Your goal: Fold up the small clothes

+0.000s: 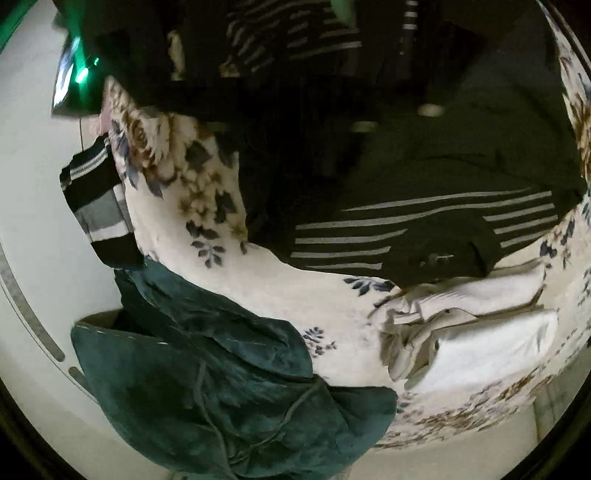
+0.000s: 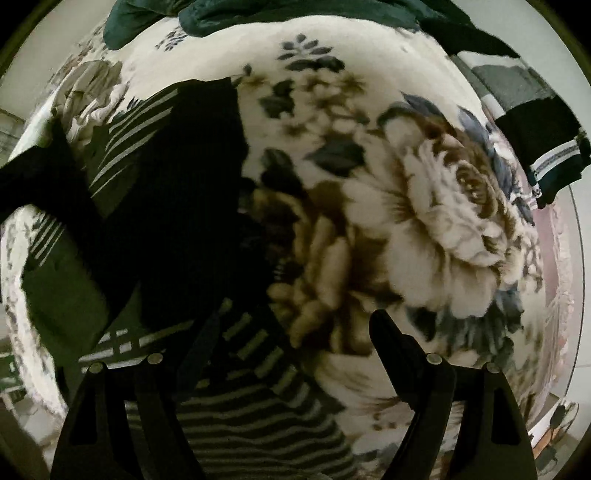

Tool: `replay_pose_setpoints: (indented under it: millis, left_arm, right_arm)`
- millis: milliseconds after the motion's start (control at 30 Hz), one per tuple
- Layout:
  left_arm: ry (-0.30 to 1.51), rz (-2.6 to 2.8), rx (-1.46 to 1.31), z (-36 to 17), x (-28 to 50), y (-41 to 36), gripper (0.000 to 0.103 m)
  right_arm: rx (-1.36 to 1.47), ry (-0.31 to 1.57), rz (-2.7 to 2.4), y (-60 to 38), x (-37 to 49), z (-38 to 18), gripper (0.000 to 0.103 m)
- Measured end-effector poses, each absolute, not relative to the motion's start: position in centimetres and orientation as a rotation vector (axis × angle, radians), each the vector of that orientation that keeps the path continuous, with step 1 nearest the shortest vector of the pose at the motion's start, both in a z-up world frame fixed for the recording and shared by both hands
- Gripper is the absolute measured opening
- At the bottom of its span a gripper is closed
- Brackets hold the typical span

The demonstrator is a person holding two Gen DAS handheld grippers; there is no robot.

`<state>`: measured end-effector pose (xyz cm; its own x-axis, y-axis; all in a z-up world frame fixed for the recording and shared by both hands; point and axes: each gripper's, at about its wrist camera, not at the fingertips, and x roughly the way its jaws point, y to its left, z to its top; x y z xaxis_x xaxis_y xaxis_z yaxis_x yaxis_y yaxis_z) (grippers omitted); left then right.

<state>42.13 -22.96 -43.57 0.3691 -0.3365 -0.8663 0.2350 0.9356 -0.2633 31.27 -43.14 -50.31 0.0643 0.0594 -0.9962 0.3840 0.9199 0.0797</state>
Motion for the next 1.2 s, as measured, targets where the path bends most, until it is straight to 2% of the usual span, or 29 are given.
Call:
replay_pose_setpoints:
  millis: [33,100,233,300,433,633,733,933,1033,1100,1200]
  left_arm:
    - [1.131,-0.355,-0.106,-43.4,41.9,-22.1,0.062]
    - [1.128,-0.283,-0.114,-43.0,41.1,-18.0,0.081]
    - [1.154,-0.047,-0.11,-44.5,40.1,-8.3,0.081]
    - [1.199,0.099,-0.108,-46.7,40.2,-2.0,0.081]
    - [1.3,0.257,-0.161,-52.0,41.7,5.8,0.081]
    - [1.356,0.322,-0.186,-56.5,45.6,10.0,0.083]
    - [1.358,0.317,-0.231,-56.4,46.8,11.2,0.083]
    - [1.356,0.304,-0.22,-55.9,45.6,11.7,0.083]
    - [1.358,0.298,-0.242,-56.1,44.9,12.4,0.083]
    - [1.357,0.291,-0.225,-56.2,45.1,12.6,0.083]
    - [1.354,0.29,-0.199,-56.0,46.3,13.5,0.083]
  right_arm:
    - [0.371,1.498,-0.243,-43.4,31.1,-49.9,0.085]
    - [0.377,1.497,-0.227,-43.7,31.0,-49.2,0.085]
    - [0.403,1.455,-0.198,-44.8,31.8,-46.8,0.085]
    - [0.421,1.428,-0.19,-44.7,32.7,-45.8,0.085]
    - [0.421,1.386,-0.168,-43.7,36.1,-45.1,0.085]
    - [0.311,1.406,-0.095,-37.4,42.3,-47.4,0.085]
    - [0.243,1.468,-0.071,-34.6,44.1,-49.0,0.084]
    - [0.08,1.483,0.253,-24.1,46.4,-48.6,0.084]
    - [0.038,1.645,0.509,-17.2,47.2,-52.0,0.084]
    - [0.055,1.727,0.575,-14.6,47.8,-54.6,0.079]
    - [0.124,1.725,0.415,-15.0,50.9,-57.6,0.075]
